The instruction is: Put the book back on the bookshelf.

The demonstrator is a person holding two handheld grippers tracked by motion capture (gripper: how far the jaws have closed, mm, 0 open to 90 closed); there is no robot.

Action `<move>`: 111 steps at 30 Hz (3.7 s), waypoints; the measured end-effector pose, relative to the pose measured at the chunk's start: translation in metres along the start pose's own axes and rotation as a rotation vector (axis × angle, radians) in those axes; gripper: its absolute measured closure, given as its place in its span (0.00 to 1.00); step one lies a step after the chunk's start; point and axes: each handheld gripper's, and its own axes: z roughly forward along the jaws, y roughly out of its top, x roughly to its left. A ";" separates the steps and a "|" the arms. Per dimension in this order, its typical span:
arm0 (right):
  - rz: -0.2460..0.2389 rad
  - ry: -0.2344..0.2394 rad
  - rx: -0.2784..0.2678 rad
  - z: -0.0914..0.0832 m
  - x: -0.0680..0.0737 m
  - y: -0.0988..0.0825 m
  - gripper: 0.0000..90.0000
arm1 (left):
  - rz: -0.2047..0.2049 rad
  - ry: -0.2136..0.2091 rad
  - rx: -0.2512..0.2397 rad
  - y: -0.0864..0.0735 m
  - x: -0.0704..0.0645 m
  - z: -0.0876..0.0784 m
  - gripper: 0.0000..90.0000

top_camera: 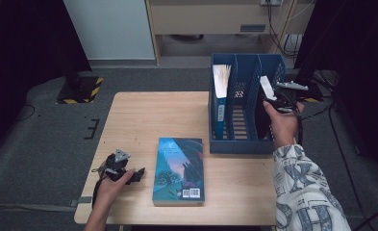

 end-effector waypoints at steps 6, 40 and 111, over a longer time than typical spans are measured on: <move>-0.016 -0.022 -0.004 0.002 -0.001 0.002 0.59 | 0.000 0.000 0.000 0.000 0.000 0.000 0.00; 0.075 0.081 -0.025 0.006 0.002 0.003 0.39 | 0.001 -0.002 0.000 0.000 0.000 0.000 0.00; -0.183 0.512 0.078 -0.067 0.125 -0.133 0.15 | 0.022 -0.058 -0.115 0.008 -0.015 -0.026 0.10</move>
